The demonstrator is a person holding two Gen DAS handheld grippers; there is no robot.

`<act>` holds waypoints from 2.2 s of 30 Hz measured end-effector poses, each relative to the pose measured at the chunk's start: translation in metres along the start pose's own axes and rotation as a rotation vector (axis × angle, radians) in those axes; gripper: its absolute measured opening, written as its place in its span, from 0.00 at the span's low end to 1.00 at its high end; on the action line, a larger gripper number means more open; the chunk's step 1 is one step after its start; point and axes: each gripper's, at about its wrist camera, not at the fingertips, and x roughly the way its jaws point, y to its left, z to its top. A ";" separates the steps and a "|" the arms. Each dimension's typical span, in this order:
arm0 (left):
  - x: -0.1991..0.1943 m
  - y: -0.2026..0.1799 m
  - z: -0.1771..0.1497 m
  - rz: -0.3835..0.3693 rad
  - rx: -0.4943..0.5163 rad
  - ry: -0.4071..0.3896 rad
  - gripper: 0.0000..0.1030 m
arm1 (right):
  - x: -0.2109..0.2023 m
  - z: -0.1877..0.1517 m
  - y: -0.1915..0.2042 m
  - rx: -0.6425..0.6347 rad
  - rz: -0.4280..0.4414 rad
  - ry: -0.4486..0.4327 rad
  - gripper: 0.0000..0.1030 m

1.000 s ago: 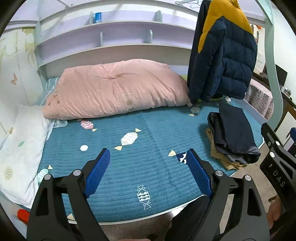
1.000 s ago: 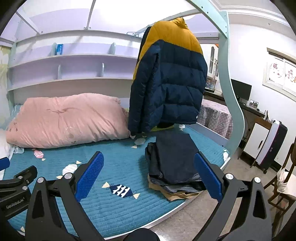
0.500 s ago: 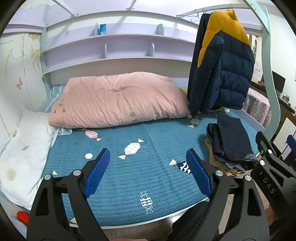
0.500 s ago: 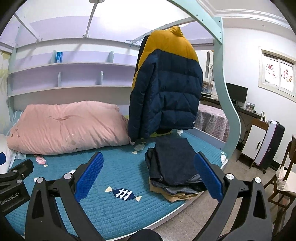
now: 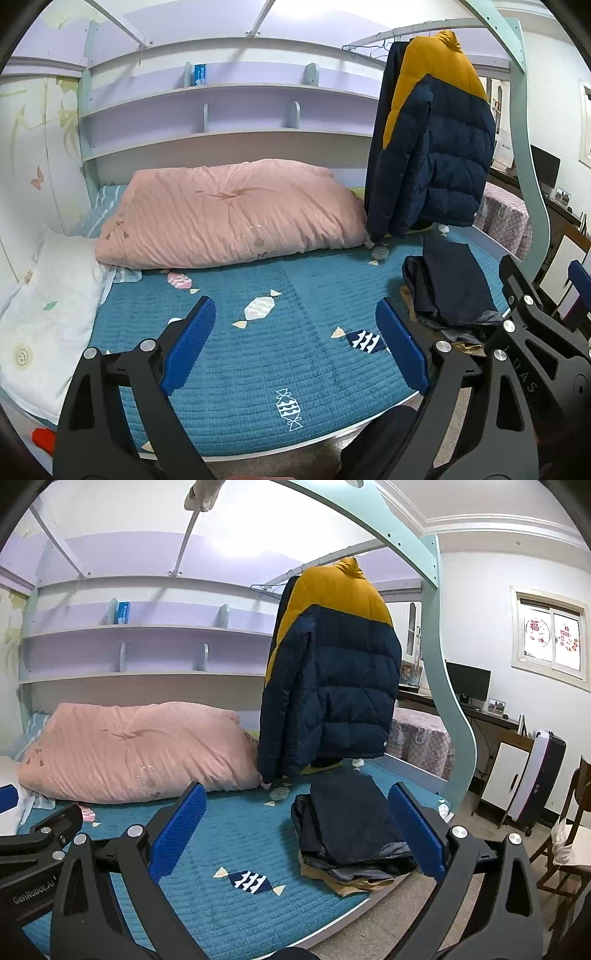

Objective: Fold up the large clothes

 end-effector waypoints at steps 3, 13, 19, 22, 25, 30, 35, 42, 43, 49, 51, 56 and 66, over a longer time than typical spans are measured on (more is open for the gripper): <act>-0.003 0.000 0.000 -0.005 0.003 -0.006 0.86 | 0.000 0.001 0.000 0.001 0.011 -0.001 0.93; -0.008 0.000 0.001 0.006 0.009 -0.024 0.86 | -0.005 0.005 0.000 0.004 0.022 -0.016 0.93; -0.012 0.003 0.001 0.015 0.004 -0.029 0.86 | -0.007 0.006 0.001 0.006 0.027 -0.019 0.93; -0.015 0.003 0.000 0.021 0.003 -0.035 0.86 | -0.008 0.008 0.001 0.004 0.028 -0.022 0.93; -0.017 0.004 0.001 0.022 0.002 -0.037 0.86 | -0.009 0.008 0.001 0.004 0.031 -0.024 0.93; -0.017 0.006 0.002 0.022 0.001 -0.036 0.86 | -0.010 0.008 0.002 0.004 0.030 -0.025 0.93; -0.019 0.006 0.002 0.026 0.001 -0.031 0.86 | -0.010 0.010 0.003 -0.003 0.040 -0.020 0.93; -0.019 0.005 0.001 0.036 0.000 -0.030 0.86 | -0.009 0.011 0.002 -0.003 0.046 -0.013 0.93; -0.019 0.004 0.001 0.037 0.000 -0.029 0.86 | -0.009 0.011 0.002 -0.002 0.047 -0.012 0.93; -0.019 0.004 0.001 0.037 0.003 -0.030 0.86 | -0.010 0.011 0.002 -0.002 0.048 -0.012 0.93; -0.020 0.004 0.001 0.039 0.003 -0.030 0.86 | -0.010 0.011 0.002 -0.003 0.047 -0.012 0.93; -0.020 0.003 0.001 0.040 0.001 -0.029 0.86 | -0.011 0.011 0.002 -0.002 0.046 -0.013 0.93; -0.021 0.004 -0.002 0.042 0.009 -0.030 0.86 | -0.011 0.010 0.002 -0.003 0.047 -0.012 0.93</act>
